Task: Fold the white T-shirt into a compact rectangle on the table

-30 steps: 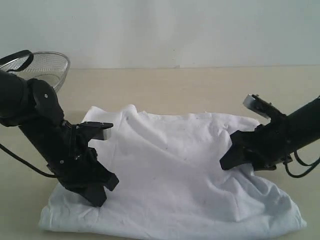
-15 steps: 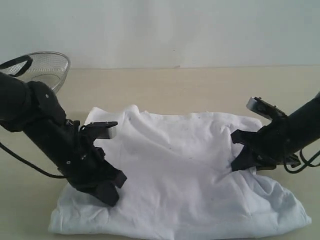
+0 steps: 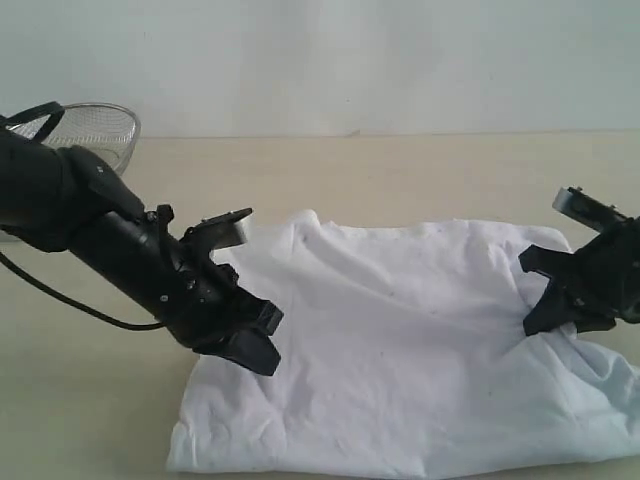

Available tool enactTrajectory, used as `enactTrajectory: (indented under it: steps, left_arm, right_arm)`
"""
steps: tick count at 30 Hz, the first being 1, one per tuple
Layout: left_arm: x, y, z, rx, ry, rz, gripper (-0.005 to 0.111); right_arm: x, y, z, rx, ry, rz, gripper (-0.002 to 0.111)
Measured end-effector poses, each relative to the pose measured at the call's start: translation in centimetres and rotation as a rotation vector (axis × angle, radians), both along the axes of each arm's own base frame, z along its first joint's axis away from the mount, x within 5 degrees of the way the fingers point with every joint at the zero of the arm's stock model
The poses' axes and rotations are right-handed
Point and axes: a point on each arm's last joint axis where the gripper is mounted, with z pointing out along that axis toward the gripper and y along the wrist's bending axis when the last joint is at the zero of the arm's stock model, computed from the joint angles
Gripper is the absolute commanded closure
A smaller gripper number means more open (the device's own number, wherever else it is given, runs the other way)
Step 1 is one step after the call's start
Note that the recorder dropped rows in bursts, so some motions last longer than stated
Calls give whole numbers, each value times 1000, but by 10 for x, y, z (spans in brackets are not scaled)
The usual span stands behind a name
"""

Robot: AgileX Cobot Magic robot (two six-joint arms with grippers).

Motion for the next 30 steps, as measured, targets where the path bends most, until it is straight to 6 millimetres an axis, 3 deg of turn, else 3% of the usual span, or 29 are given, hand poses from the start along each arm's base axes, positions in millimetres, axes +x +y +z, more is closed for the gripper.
enactTrajectory:
  steps: [10,14,19,21,30]
  left_arm:
    - [1,-3,19,-37,-57,-61,102]
    - [5,7,36,-34,-122,-49,102]
    - [9,26,60,-26,-185,13,102]
    - [9,33,68,-13,-203,28,102]
    - [2,44,91,41,-260,45,102]
  right_arm:
    - [4,-13,23,-159,-71,36,109]
    - [3,-7,62,-208,-194,66,109]
    - [-4,38,116,-214,-356,156,109]
    - [-7,57,127,-199,-384,180,109]
    - [-15,131,136,-135,-417,285,109]
